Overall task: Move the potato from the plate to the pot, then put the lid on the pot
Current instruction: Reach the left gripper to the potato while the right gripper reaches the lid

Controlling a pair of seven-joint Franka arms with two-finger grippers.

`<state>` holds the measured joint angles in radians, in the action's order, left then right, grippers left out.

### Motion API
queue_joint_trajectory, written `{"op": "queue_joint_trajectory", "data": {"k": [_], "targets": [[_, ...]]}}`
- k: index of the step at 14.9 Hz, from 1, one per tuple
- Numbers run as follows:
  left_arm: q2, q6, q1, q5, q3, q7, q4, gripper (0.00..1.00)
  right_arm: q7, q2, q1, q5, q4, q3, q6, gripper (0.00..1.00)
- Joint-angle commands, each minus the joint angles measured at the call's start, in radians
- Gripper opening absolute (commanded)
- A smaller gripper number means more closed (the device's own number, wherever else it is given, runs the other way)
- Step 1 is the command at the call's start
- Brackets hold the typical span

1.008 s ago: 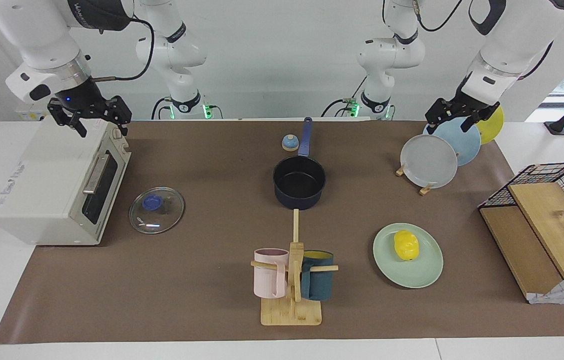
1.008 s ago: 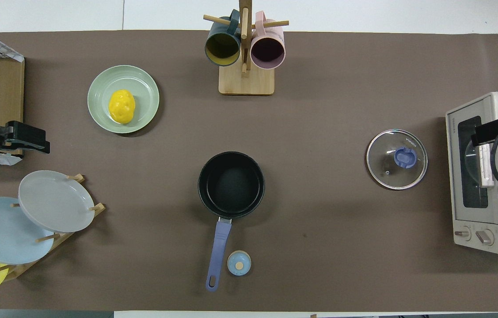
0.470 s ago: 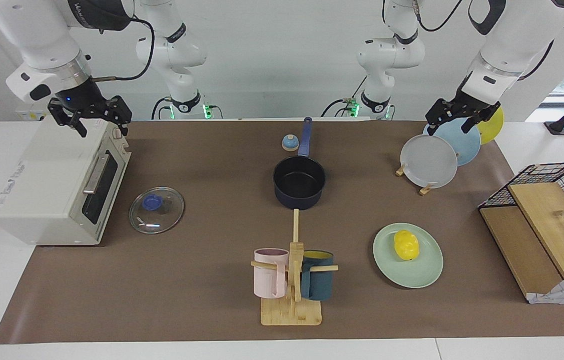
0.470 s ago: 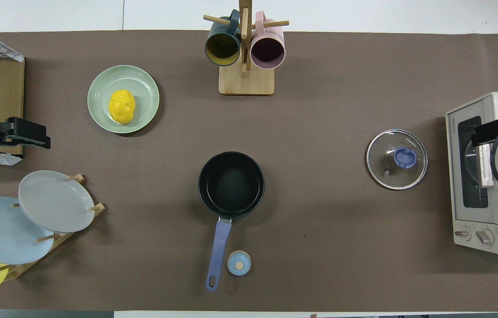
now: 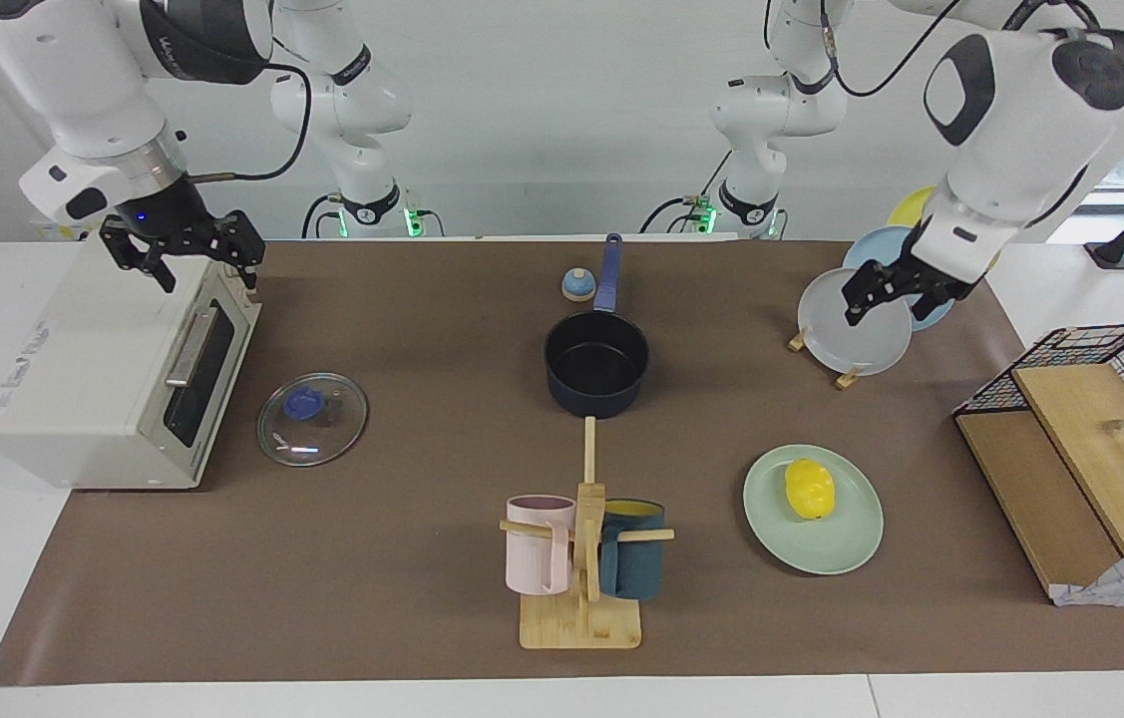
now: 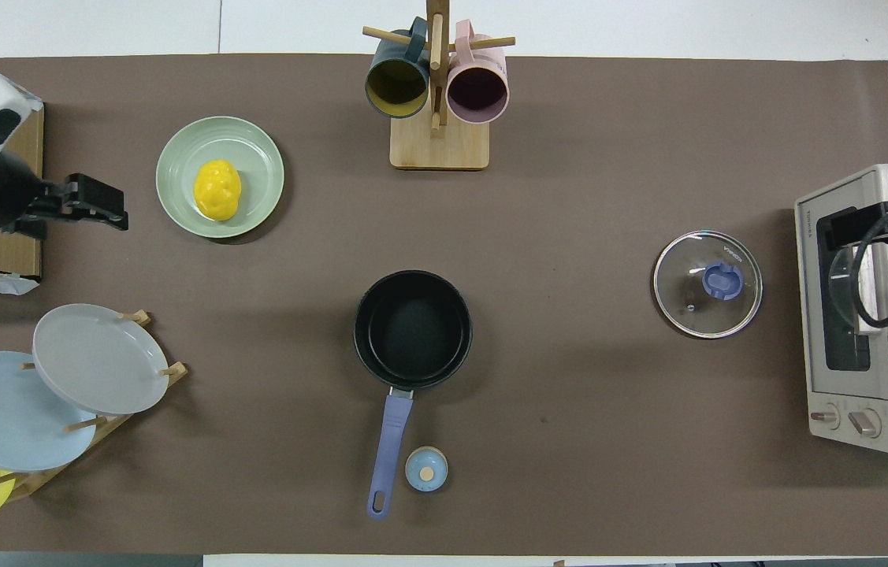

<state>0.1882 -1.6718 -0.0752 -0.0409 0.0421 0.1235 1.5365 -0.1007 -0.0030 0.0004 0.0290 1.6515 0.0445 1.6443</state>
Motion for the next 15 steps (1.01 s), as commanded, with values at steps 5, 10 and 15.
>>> {"op": "queue_joint_trajectory", "data": {"k": [5, 10, 15], "targets": [[0.448, -0.195, -0.035, 0.026, -0.005, -0.028, -0.272, 1.00, -0.073, 0.009, 0.010, -0.012, 0.328, -0.005, 0.335, 1.00], [0.459, -0.248, -0.035, 0.030, -0.005, -0.045, -0.231, 1.00, -0.085, 0.087, 0.012, -0.012, 0.421, -0.005, 0.521, 1.00], [0.450, -0.301, -0.043, 0.032, -0.008, -0.044, -0.167, 1.00, -0.093, 0.098, 0.032, -0.012, 0.547, -0.005, 0.687, 1.00]]}}
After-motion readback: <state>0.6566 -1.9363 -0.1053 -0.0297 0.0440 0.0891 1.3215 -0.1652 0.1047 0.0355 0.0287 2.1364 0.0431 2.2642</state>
